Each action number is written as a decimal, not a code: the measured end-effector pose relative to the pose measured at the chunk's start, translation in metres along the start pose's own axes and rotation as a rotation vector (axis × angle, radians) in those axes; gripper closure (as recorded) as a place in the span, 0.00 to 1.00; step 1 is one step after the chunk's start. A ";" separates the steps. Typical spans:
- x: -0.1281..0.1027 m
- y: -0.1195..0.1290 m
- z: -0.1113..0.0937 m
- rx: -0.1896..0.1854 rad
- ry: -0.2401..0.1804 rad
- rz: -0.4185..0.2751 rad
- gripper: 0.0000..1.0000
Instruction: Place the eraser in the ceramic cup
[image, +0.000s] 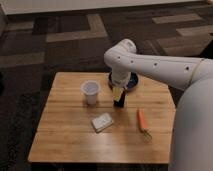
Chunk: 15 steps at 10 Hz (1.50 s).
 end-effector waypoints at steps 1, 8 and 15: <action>-0.002 -0.001 0.001 -0.008 -0.018 -0.019 0.35; -0.005 0.005 0.023 -0.062 -0.073 -0.062 0.35; -0.007 0.005 0.029 -0.076 -0.054 -0.056 0.95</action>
